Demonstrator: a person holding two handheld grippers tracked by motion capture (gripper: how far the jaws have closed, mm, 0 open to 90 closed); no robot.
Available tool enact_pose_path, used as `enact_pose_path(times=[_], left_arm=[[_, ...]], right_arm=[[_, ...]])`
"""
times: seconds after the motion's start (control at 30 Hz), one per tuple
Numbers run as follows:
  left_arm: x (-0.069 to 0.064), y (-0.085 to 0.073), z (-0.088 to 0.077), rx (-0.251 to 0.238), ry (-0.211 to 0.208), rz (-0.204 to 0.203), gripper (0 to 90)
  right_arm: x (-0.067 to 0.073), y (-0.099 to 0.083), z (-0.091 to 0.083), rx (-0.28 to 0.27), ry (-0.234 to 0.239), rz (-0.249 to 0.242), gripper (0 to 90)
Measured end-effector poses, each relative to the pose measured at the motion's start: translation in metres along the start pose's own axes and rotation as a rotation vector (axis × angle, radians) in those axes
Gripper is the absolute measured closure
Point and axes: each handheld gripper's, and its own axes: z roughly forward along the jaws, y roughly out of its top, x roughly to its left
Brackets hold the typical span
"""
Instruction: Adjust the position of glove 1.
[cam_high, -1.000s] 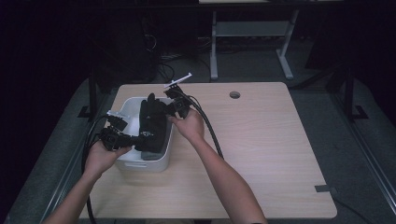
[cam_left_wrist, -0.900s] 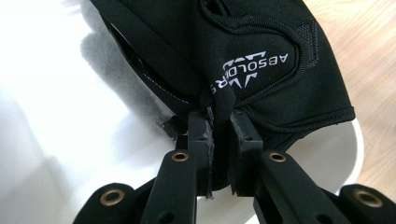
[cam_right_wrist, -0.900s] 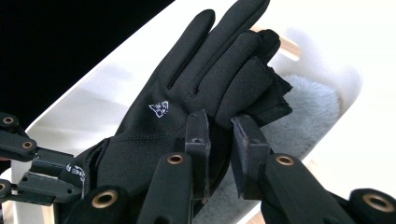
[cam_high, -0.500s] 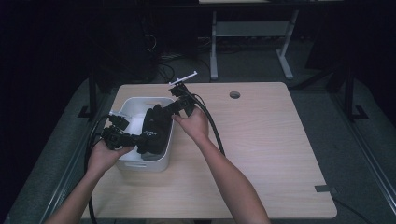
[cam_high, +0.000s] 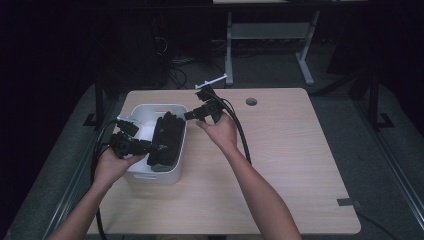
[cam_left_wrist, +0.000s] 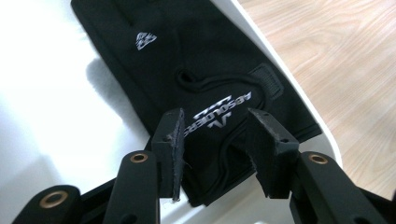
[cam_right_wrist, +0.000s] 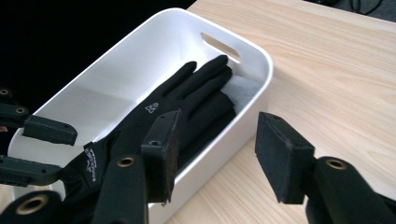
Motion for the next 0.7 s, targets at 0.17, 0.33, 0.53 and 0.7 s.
enact_pose_path(times=[0.17,0.33,0.53,0.7], left_arm=[[-0.007,0.003,0.002,-0.007,-0.010,0.012,56.6],[-0.014,0.007,0.002,-0.018,-0.015,0.023,55.0],[-0.025,0.013,0.003,-0.035,-0.030,0.044,52.4],[-0.036,0.019,0.005,-0.041,-0.046,0.068,49.5]], right_arm=[[-0.008,-0.005,-0.011,-0.012,-0.011,0.009,46.1],[-0.014,-0.009,-0.021,-0.012,-0.025,0.023,43.3],[-0.022,-0.016,-0.037,-0.040,-0.039,0.030,40.1],[-0.026,-0.022,-0.049,-0.043,-0.060,0.028,37.5]])
